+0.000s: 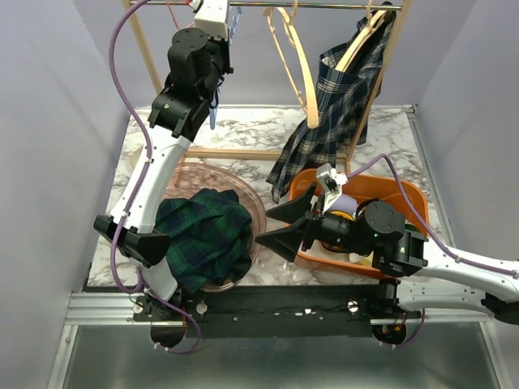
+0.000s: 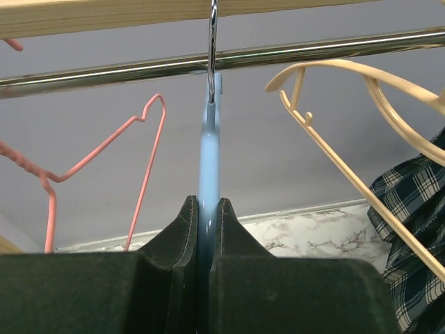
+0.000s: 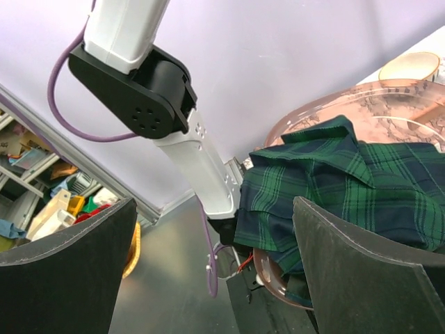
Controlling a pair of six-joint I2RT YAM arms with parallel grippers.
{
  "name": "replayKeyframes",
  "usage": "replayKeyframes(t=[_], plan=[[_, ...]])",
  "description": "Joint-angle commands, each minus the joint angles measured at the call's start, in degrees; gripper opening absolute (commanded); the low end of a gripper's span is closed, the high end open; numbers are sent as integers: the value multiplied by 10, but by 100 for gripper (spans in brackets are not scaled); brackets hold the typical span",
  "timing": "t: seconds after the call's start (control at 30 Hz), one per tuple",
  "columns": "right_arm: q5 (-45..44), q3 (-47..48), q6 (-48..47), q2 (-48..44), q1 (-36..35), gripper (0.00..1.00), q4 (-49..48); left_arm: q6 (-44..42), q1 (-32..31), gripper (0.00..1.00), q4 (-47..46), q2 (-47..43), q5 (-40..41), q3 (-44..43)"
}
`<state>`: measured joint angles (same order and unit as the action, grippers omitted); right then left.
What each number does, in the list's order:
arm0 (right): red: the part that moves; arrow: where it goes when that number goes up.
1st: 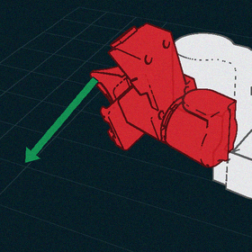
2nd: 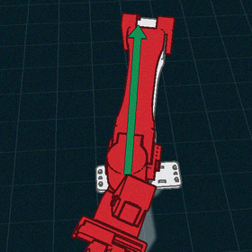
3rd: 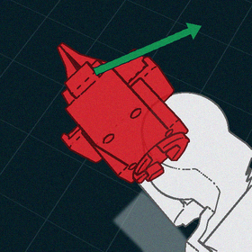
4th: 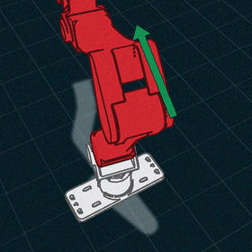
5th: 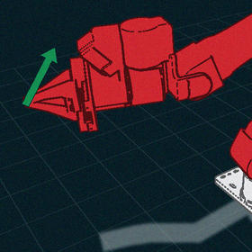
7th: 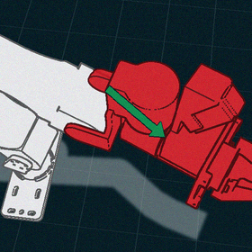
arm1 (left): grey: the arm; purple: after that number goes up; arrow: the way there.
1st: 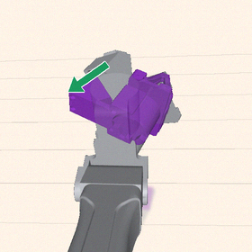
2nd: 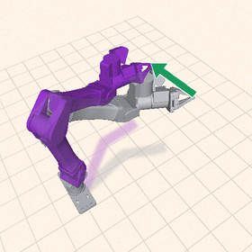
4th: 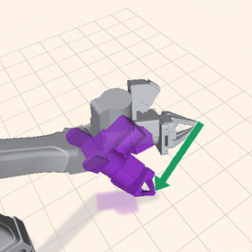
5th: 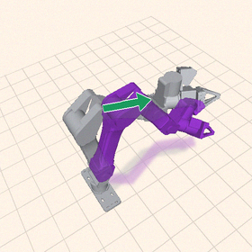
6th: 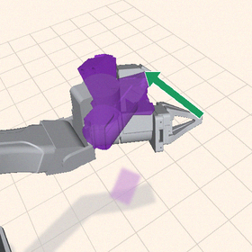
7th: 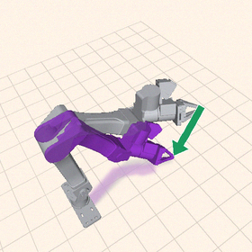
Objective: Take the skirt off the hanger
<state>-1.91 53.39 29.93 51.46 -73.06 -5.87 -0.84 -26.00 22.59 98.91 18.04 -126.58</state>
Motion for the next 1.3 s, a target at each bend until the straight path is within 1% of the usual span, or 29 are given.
replayKeyframes(t=[0.0,0.07,0.1,0.17,0.2,0.27,0.3,0.4,0.47,0.53,0.57,0.67,0.7,0.8,0.83,0.9,0.93,1.0,1.03,1.07,1.13,1.17,1.2,1.27], plan=[[-13,1,-1,9,-2,100,9,7,0,4,-26,-2,-42,-14],[-16,11,0,16,-2,100,17,7,0,12,-23,-8,-39,-8],[-25,17,4,20,-2,100,33,7,0,26,-21,-13,-38,-4],[-39,32,9,29,-2,100,55,21,0,40,-19,-28,-38,8],[-48,54,0,32,-2,100,89,23,0,50,-13,-33,-49,11],[-66,79,-12,43,-2,100,125,30,0,57,-1,-48,-67,15],[-90,100,-21,43,-2,100,158,34,0,73,12,-53,-88,18],[-134,114,-38,37,-2,100,187,53,0,87,21,-79,-107,42],[-154,137,-45,33,-2,100,202,65,0,91,24,-102,-125,67],[-184,165,-58,36,-1,100,240,80,0,97,39,-124,-144,78],[-195,198,-65,40,-1,100,254,86,0,98,45,-131,-150,86],[-241,248,-94,47,-2,100,299,101,0,99,50,-165,-172,114],[-268,254,-107,46,-2,100,306,103,0,99,44,-174,-175,123],[-313,287,-130,43,-1,100,314,112,0,99,47,-206,-182,144],[-355,319,-179,55,-1,100,321,113,0,99,52,-235,-205,159],[-381,347,-208,81,3,100,330,117,0,99,50,-251,-207,183],[-393,383,-231,93,6,100,345,118,0,99,47,-260,-211,192],[-389,429,-235,132,46,98,375,120,0,99,44,-282,-214,216],[-370,449,-239,144,63,97,398,120,0,99,45,-289,-219,222],[-362,483,-244,155,95,95,401,120,0,99,47,-300,-227,225],[-350,509,-262,187,118,92,409,121,-1,99,52,-311,-237,237],[-344,540,-266,197,138,91,413,121,-1,99,51,-323,-247,243],[-336,552,-269,207,147,88,417,120,-1,99,52,-330,-252,254],[-315,568,-276,232,177,86,418,121,-1,99,49,-349,-256,270]])
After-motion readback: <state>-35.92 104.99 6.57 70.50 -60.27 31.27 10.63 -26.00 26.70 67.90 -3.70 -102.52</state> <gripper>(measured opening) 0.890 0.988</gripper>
